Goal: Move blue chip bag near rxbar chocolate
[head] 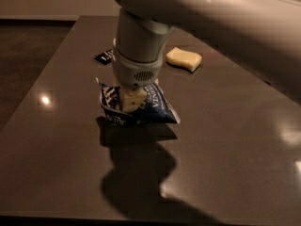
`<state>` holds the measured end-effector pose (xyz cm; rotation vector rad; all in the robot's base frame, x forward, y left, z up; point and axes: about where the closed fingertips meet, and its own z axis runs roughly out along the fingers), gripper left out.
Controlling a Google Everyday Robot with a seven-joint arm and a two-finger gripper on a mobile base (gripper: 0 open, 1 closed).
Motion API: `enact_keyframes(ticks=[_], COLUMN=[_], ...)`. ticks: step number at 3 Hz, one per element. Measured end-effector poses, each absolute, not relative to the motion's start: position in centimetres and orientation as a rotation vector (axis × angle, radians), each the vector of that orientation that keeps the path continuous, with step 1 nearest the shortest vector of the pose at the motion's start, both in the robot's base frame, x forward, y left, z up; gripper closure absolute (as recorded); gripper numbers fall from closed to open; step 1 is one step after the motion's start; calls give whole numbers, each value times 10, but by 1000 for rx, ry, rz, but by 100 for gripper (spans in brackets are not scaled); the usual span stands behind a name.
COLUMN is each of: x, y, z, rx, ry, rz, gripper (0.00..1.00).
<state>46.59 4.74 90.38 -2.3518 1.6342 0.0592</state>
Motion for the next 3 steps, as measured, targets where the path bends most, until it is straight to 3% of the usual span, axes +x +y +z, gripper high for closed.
enact_keyframes(ticks=[3], x=[557], y=[148], z=[941], rx=[-2310], ry=[1448], rz=[-111], gripper=[100])
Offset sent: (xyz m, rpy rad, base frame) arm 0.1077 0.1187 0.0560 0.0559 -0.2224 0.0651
